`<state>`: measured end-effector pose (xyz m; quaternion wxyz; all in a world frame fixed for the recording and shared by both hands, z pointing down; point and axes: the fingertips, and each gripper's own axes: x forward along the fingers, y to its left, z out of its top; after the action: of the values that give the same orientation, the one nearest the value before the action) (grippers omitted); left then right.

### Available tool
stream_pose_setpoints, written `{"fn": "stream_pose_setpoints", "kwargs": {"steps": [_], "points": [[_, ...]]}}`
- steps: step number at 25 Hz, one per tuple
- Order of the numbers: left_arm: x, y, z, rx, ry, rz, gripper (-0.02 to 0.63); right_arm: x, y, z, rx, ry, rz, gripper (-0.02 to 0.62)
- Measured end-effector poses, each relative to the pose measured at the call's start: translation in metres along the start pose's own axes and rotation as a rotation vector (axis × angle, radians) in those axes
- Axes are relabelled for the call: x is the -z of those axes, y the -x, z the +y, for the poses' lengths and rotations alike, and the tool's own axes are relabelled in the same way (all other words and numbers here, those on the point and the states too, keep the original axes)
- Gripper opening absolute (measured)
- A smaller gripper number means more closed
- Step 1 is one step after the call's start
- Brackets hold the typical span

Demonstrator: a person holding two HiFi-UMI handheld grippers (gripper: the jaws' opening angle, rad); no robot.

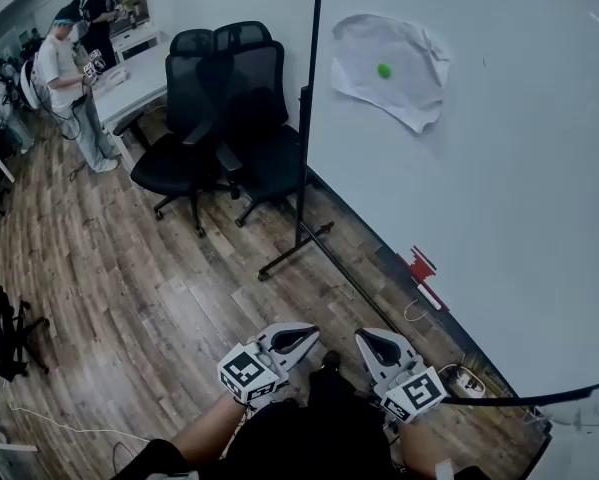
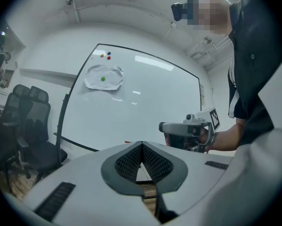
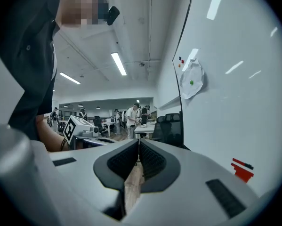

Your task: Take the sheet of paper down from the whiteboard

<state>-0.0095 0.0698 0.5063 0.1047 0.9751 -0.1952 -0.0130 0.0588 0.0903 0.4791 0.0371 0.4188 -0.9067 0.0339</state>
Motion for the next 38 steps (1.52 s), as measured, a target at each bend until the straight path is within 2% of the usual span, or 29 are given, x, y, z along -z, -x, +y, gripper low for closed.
{"fn": "stream_pose_setpoints", "kwargs": {"steps": [5,13,20,25,29,31,35,38], "points": [[-0.024,-0.038,0.037,-0.044,-0.033,0.003,0.011,-0.012,-0.033,-0.045,-0.058,-0.006,-0.030,0.020],[-0.079,-0.105,0.081,-0.093,-0.109,-0.045,0.011,-0.062,-0.061,-0.113,-0.144,0.113,-0.090,0.020],[-0.116,-0.154,0.111,-0.117,-0.160,-0.067,0.011,-0.092,-0.072,-0.165,-0.148,0.147,-0.119,0.020],[-0.149,-0.177,0.130,-0.123,-0.163,-0.066,0.011,-0.121,-0.085,-0.178,-0.144,0.126,-0.208,0.020],[-0.177,-0.190,0.150,-0.119,-0.223,-0.087,0.011,-0.126,-0.101,-0.189,-0.124,0.152,-0.194,0.020],[-0.188,-0.196,0.163,-0.101,-0.263,-0.087,0.011,-0.130,-0.111,-0.193,-0.099,0.164,-0.183,0.020],[-0.216,-0.212,0.180,0.013,-0.334,-0.127,0.011,-0.149,-0.130,-0.202,-0.026,0.192,-0.179,0.020],[-0.244,-0.217,0.189,0.067,-0.376,-0.179,0.011,-0.173,-0.139,-0.206,0.047,0.237,-0.188,0.020]]}}
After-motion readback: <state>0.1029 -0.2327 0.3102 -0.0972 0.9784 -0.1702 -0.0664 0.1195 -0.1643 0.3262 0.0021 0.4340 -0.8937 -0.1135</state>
